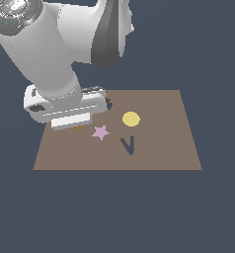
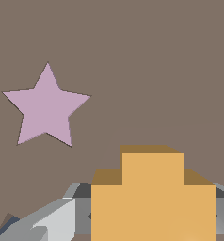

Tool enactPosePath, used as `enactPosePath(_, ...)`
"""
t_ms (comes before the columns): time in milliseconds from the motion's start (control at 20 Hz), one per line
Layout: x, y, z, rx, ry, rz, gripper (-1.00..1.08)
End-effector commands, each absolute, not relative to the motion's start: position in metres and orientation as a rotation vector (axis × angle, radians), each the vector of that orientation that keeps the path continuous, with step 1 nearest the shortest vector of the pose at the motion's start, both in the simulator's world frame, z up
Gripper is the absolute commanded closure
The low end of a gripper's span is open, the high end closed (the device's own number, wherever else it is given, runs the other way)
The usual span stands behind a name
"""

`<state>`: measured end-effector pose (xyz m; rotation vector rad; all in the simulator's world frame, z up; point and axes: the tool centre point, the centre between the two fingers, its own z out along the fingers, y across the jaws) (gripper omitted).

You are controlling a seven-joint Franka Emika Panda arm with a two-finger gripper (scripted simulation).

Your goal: Insert a designated object into the corresponding slot on a board.

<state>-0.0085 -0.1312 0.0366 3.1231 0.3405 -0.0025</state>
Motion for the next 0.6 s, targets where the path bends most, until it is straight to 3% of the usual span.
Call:
enactPosePath(0,-0.023,-0.122,0.038,3.134,0.217,-0.001,1.08)
enactPosePath(550,-0.066,-0.079,0.04,3.134,-0.221,-0.002,1.08)
